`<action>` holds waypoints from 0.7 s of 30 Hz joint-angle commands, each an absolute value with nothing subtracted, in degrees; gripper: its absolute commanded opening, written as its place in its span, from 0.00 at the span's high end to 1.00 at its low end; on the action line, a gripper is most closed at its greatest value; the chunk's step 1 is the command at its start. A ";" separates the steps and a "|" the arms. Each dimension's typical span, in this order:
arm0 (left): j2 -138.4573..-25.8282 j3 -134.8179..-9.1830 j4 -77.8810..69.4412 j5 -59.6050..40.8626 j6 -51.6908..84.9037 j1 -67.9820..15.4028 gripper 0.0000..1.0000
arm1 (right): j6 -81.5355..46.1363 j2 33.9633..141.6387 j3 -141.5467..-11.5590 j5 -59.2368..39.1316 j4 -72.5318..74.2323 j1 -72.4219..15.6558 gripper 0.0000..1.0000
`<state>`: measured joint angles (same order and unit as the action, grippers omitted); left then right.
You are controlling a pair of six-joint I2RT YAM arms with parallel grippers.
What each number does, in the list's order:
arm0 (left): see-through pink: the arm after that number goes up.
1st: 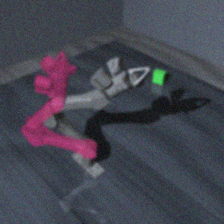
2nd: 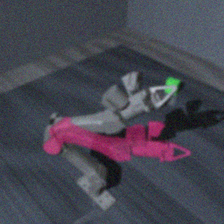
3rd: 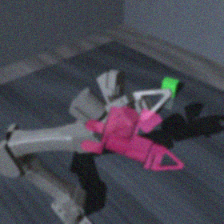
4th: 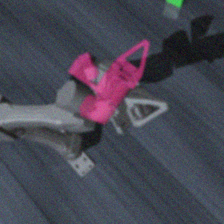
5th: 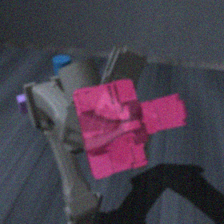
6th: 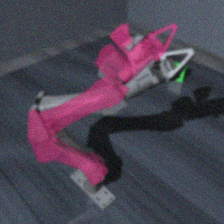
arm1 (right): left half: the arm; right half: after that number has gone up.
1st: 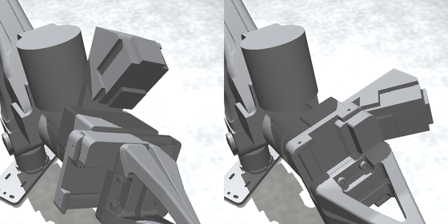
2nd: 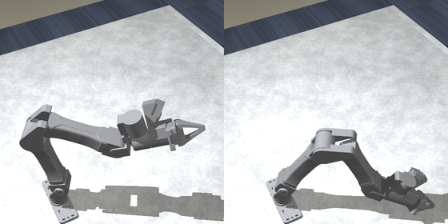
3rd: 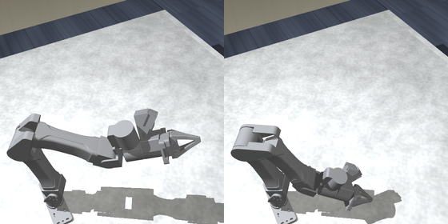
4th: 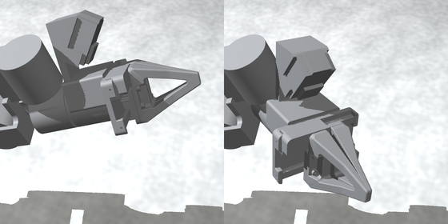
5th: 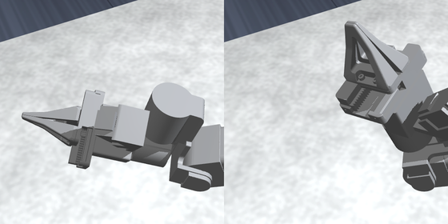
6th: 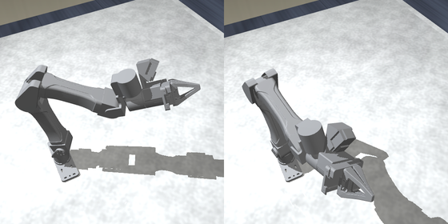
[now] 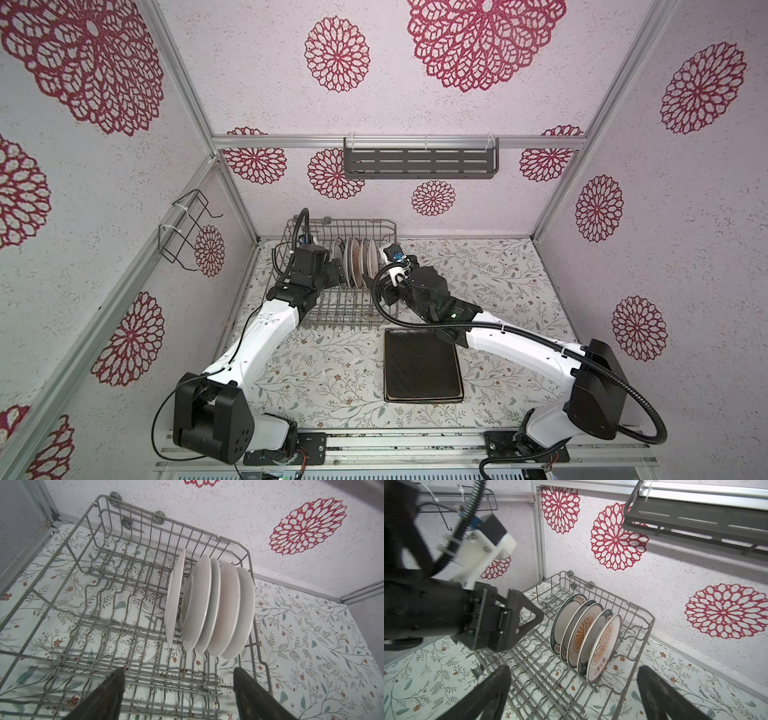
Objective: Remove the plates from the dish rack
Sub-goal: 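Open both grippers and move them back toward the dish rack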
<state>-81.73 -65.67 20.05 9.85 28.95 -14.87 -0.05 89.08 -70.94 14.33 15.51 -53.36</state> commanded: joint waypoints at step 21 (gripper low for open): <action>-100.32 -77.87 14.63 7.11 25.91 -10.63 0.24 | -9.70 92.19 -73.50 -4.90 20.36 -41.41 0.02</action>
